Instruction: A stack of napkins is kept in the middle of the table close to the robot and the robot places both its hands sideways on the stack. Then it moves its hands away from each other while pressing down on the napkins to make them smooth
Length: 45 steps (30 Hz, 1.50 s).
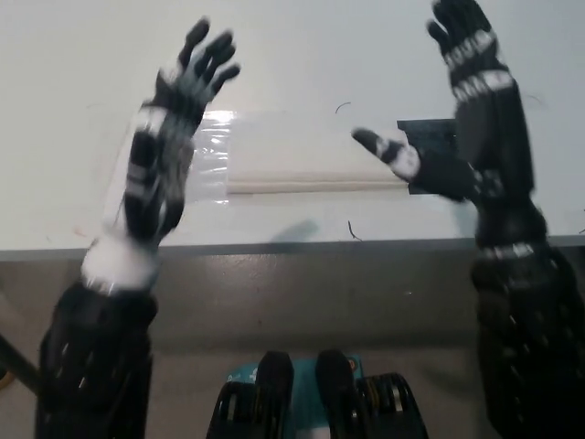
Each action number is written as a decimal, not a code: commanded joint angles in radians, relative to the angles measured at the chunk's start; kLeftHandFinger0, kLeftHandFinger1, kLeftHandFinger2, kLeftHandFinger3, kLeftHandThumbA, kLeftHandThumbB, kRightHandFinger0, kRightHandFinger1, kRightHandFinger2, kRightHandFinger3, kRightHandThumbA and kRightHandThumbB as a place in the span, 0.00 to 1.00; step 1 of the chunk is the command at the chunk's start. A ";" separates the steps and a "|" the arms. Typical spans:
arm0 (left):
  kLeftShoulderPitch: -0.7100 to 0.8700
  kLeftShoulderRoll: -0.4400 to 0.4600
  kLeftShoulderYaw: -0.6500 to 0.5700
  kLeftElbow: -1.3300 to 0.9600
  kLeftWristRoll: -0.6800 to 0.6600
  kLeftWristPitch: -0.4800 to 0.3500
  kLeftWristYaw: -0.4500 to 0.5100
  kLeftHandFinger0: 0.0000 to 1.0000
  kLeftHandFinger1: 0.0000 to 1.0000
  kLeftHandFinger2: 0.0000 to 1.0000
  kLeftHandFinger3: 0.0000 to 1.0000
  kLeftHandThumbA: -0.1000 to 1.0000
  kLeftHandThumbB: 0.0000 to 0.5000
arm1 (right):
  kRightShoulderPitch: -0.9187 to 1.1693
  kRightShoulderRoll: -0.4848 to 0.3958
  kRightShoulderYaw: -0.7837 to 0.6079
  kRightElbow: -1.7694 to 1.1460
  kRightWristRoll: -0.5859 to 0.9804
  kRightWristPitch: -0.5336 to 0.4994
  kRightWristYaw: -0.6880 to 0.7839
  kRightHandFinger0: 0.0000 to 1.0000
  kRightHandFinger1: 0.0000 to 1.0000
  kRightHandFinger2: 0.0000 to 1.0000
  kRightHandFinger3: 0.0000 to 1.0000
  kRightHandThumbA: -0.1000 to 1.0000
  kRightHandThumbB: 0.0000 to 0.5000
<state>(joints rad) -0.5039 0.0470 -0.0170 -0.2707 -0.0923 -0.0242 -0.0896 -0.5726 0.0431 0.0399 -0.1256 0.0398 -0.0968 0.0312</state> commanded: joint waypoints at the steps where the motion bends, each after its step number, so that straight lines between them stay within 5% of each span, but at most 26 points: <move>1: -0.107 -0.031 0.024 0.108 0.001 -0.010 0.043 1.00 1.00 1.00 1.00 1.00 0.72 | -0.106 0.037 -0.029 0.091 0.062 -0.001 -0.016 1.00 1.00 1.00 1.00 1.00 0.48; 6: -0.239 -0.075 0.076 0.294 -0.059 -0.002 0.059 1.00 1.00 1.00 1.00 1.00 0.82 | -0.211 0.080 -0.092 0.253 0.182 -0.011 0.003 1.00 1.00 1.00 1.00 1.00 0.59; 8: -0.292 -0.089 0.101 0.371 -0.096 -0.014 0.056 1.00 1.00 1.00 1.00 1.00 0.77 | -0.258 0.102 -0.129 0.324 0.234 -0.001 0.000 1.00 1.00 1.00 1.00 1.00 0.63; 22: -0.522 -0.149 0.213 0.783 -0.182 -0.004 0.068 1.00 1.00 1.00 1.00 1.00 0.77 | -0.480 0.112 -0.316 0.852 0.398 -0.079 0.074 1.00 1.00 1.00 1.00 1.00 0.57; 45: -0.675 -0.078 0.319 1.400 -0.210 -0.198 0.069 1.00 1.00 1.00 1.00 1.00 0.76 | -0.654 0.066 -0.459 1.413 0.445 -0.227 0.147 1.00 1.00 1.00 1.00 1.00 0.58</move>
<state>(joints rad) -1.1129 -0.0511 0.2958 1.1087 -0.2925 -0.1361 -0.0297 -1.1444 0.1154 -0.4131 1.2677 0.4709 -0.2611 0.1303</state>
